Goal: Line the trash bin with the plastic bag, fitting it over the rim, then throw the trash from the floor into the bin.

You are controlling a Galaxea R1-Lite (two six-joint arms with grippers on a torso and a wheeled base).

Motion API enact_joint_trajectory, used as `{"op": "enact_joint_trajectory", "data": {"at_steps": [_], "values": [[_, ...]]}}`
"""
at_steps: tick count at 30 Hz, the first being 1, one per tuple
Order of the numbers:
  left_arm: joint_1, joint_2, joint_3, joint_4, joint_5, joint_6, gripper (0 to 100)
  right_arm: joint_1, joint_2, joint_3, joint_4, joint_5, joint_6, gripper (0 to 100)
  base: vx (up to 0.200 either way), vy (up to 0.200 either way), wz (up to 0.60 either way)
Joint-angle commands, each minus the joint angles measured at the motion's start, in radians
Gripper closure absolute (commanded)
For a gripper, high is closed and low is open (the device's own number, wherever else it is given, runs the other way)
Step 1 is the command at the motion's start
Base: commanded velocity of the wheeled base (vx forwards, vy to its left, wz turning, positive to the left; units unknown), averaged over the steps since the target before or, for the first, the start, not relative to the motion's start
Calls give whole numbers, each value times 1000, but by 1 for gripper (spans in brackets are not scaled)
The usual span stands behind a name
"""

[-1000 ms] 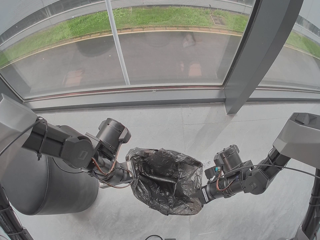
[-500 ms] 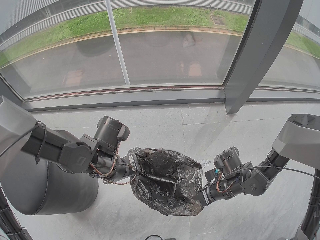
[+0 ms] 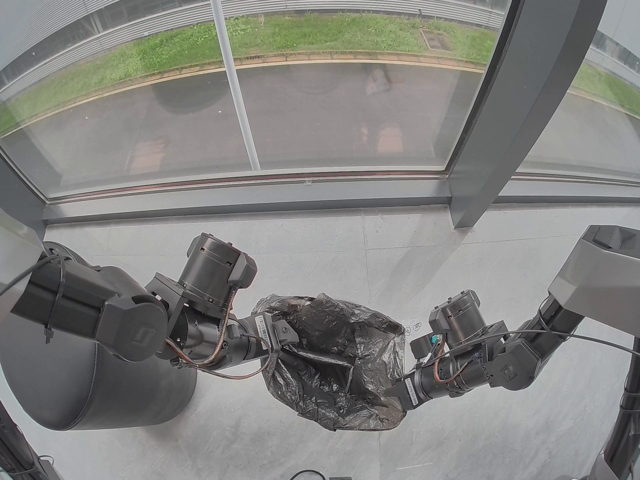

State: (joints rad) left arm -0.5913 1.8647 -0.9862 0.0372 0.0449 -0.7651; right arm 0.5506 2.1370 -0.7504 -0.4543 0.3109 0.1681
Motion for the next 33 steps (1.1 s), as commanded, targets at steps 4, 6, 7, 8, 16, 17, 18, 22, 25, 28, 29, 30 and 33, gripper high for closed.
{"op": "enact_joint_trajectory", "data": {"at_steps": [4,6,7,8,16,17,18,22,25,28,29,30,33], "values": [[14,82,-6,-34,39,43,0,0,-3,-9,-4,1,2,100,0,0,0],[22,110,-6,-77,52,64,0,0,-2,-13,-4,1,4,100,0,0,0],[24,125,-6,-99,72,78,0,0,-2,-13,-4,1,4,100,0,0,0],[25,131,-6,-109,79,82,0,0,-2,-13,-4,1,4,100,0,0,0],[61,189,-17,-175,99,144,0,2,0,-17,-6,2,5,100,0,0,0],[65,194,-17,-184,101,148,0,2,0,-17,-6,2,5,100,0,0,0],[71,202,-17,-206,99,152,0,2,1,-17,-6,2,5,100,0,0,0],[80,222,-17,-261,99,155,0,0,3,-21,-6,2,7,100,0,0,0],[84,245,-19,-307,99,158,0,0,3,-23,-6,2,7,100,0,0,0],[82,251,-17,-335,99,156,0,2,1,-23,-6,2,7,100,0,0,0],[84,249,-17,-335,99,155,0,2,1,-24,-6,2,7,100,0,0,0],[84,245,-16,-336,99,155,0,2,1,-24,-6,2,8,100,0,0,0],[84,228,-8,-336,99,155,100,0,1,-24,-6,2,7,100,0,0,0]]}}
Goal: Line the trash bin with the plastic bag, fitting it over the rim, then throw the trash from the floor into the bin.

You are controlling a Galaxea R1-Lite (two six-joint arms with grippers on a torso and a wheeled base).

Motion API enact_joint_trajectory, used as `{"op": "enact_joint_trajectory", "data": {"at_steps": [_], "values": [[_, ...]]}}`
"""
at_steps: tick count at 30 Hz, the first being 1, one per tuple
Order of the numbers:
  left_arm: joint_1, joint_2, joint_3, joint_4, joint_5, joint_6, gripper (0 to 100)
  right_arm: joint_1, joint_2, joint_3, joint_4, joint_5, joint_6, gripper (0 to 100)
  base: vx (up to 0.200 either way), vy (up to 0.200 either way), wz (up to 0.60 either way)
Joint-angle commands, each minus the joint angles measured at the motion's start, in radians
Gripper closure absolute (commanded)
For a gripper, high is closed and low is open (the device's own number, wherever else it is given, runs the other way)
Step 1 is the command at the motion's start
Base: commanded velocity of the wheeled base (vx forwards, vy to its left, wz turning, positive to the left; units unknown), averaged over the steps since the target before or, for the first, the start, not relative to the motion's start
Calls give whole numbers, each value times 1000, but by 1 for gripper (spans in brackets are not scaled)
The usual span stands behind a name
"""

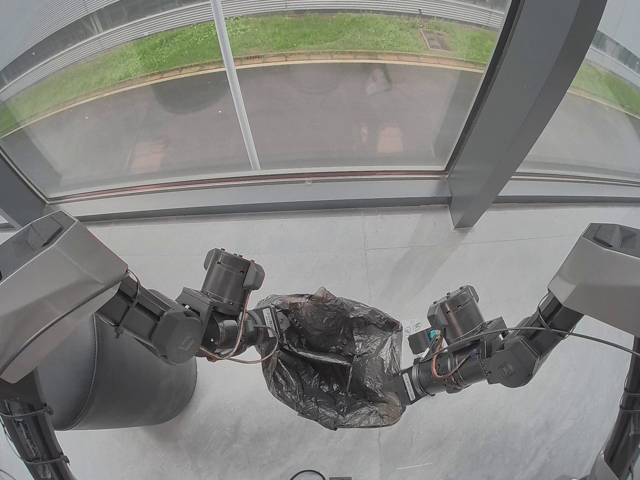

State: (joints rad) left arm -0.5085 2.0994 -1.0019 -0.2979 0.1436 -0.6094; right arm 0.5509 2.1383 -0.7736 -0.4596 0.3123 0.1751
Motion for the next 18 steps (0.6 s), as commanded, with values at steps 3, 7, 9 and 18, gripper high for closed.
{"op": "enact_joint_trajectory", "data": {"at_steps": [3,7,9,18], "values": [[-1,-30,23,-3,1,-3,100,0,0,0,-1,1,1,100,0,0,0],[-2,-70,52,-20,-7,-6,100,1,-3,0,-1,1,1,100,0,0,0],[-2,-76,60,-24,-13,-6,100,1,-5,0,-1,1,1,100,0,0,0],[4,-96,123,-47,-253,-1,100,0,-28,36,7,1,-45,100,0,0,0]]}}
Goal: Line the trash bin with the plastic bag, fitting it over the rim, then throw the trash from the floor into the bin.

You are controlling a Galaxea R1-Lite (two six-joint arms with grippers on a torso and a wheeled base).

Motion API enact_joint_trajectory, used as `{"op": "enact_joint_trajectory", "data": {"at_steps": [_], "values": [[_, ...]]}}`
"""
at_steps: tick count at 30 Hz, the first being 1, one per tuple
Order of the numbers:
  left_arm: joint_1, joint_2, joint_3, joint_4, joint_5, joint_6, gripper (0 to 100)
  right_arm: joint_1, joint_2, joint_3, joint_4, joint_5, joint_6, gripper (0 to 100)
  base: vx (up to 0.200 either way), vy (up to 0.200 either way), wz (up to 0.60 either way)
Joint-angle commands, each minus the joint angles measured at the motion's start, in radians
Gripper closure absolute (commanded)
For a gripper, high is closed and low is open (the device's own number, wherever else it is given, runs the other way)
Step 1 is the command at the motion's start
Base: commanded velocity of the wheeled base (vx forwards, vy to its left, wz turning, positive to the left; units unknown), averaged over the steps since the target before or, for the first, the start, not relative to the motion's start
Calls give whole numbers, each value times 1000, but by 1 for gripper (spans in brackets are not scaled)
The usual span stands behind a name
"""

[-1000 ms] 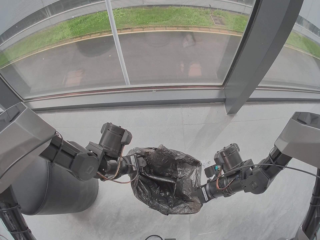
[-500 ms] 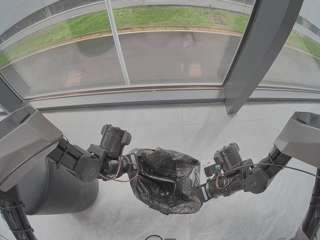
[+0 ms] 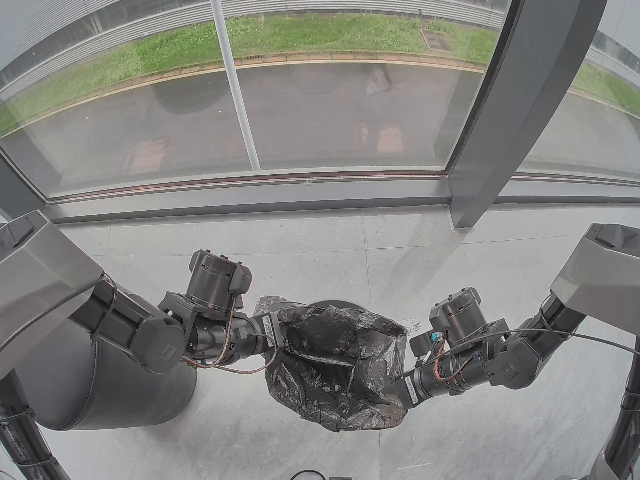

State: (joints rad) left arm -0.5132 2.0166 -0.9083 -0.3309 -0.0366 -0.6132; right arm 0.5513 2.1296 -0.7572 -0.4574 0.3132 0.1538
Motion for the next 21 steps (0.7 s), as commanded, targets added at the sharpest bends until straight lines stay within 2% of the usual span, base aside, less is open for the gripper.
{"op": "enact_joint_trajectory", "data": {"at_steps": [1,6,10,15,21], "values": [[12,-10,35,-27,-92,4,100,-1,-19,21,6,0,-30,100,0,0,0],[56,-4,95,-126,-223,29,100,-1,-20,42,6,0,-60,100,0,0,0],[101,1,132,-171,-293,73,100,-2,-45,70,3,14,-80,100,0,0,0],[133,27,132,-175,-299,81,100,-1,-51,75,17,17,-122,100,0,0,0],[134,21,151,-174,-299,76,100,10,-56,68,85,21,-155,100,0,0,0]]}}
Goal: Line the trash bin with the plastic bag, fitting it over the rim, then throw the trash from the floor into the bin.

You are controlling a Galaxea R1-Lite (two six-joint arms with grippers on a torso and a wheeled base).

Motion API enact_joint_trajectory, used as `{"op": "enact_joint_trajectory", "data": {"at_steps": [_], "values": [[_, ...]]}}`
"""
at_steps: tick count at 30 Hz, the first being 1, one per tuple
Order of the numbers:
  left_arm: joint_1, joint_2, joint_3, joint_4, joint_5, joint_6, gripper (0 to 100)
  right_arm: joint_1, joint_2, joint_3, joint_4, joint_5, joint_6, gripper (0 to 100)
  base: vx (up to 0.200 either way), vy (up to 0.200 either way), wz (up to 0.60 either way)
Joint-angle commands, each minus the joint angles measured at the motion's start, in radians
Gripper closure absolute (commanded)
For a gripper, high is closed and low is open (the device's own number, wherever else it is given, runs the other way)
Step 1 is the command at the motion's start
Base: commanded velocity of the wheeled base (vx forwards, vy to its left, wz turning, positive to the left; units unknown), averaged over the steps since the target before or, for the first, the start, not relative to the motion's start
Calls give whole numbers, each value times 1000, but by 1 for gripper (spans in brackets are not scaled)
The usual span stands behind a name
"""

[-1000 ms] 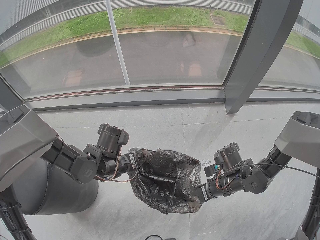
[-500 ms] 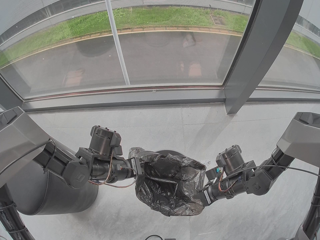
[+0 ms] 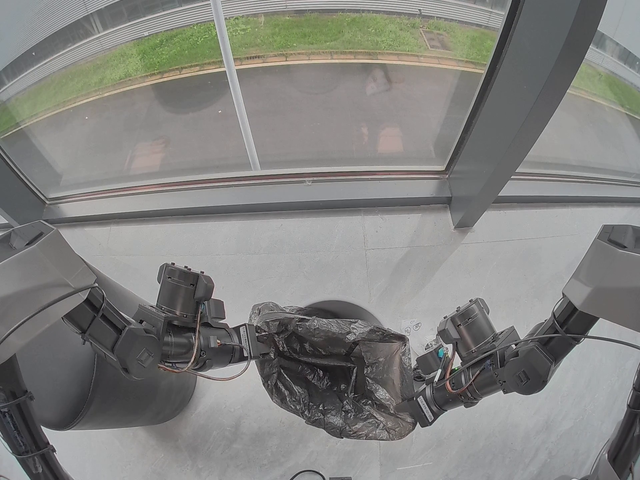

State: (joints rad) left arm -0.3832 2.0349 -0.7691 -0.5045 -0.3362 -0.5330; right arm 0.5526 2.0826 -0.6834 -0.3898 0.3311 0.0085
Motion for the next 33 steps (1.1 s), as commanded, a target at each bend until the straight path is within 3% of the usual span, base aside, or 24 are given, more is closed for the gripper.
{"op": "enact_joint_trajectory", "data": {"at_steps": [1,14,19,23,33], "values": [[3,1,11,0,0,-5,100,10,-9,-7,20,3,-12,100,0,0,0],[-40,-1,36,11,0,-24,100,7,33,-30,8,-4,-9,100,0,0,0],[-52,21,27,7,0,-42,100,-8,73,-71,-63,-47,2,100,0,0,0],[-45,33,16,0,3,-39,100,-36,105,-74,-166,-119,8,100,0,0,0],[-43,36,1,1,2,-42,100,-56,106,-76,-216,-170,7,100,0,0,0]]}}
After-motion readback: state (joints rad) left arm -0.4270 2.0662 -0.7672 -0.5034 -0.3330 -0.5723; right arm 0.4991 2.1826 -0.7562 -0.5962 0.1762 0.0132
